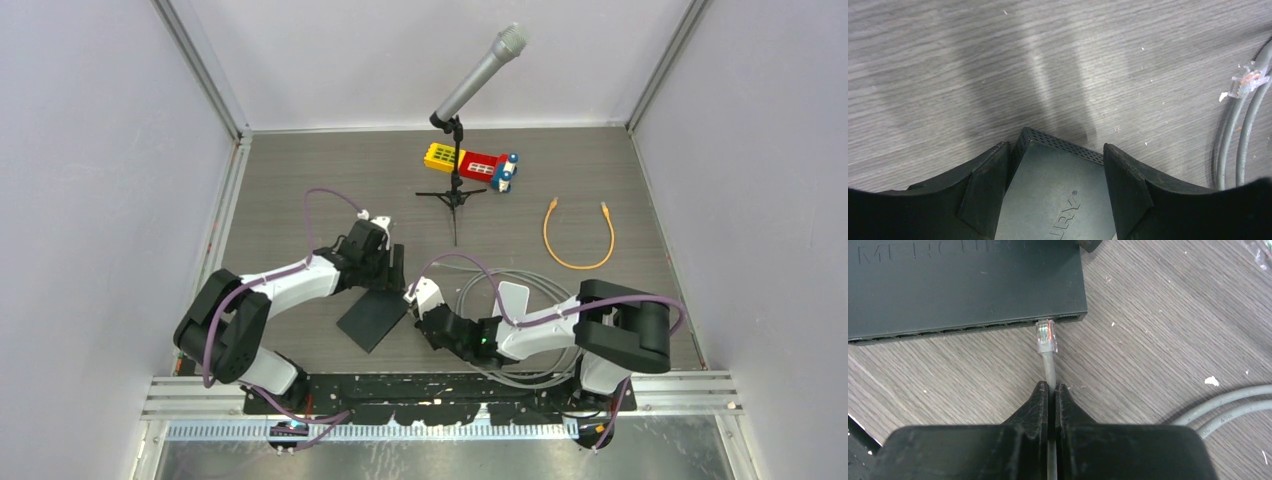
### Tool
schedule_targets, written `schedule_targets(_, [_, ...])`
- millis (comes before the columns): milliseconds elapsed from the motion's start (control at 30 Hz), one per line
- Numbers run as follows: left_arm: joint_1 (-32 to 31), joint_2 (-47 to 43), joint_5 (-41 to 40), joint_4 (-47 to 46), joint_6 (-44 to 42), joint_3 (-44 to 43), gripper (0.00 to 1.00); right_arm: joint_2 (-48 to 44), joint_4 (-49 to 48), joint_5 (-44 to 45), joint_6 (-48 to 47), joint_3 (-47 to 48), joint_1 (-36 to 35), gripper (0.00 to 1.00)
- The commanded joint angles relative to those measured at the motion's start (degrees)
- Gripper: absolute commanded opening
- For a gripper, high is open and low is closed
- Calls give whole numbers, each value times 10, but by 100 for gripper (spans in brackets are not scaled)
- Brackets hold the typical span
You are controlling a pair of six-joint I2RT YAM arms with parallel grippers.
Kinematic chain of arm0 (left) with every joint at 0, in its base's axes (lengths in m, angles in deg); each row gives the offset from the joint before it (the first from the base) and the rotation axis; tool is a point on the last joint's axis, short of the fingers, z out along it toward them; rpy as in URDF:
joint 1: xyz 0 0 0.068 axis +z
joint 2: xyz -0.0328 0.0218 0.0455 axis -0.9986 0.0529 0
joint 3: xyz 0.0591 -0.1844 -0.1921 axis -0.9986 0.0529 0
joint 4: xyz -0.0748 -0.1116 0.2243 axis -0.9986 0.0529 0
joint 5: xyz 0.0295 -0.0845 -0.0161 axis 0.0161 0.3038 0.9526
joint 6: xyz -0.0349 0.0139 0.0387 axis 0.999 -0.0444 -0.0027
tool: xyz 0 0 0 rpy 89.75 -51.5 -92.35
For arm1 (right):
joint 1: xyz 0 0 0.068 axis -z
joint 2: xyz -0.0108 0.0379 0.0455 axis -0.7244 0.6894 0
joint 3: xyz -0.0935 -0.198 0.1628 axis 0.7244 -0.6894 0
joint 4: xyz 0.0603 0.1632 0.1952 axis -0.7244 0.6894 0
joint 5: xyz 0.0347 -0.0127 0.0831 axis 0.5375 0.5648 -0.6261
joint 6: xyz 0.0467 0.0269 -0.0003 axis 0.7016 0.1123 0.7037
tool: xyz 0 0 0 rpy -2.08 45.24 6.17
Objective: Insert the plug into the switch port
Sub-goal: Insert the connector into the switch port.
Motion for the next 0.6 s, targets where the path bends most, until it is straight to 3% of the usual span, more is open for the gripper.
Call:
schedule_targets(0, [-7,18,26,8,0,15,69,32,-59,22,7,45,2,0])
schedule_targets(567, [-13,20,26,6,-2,16,69,-11,-35,25,-16,67,2,0])
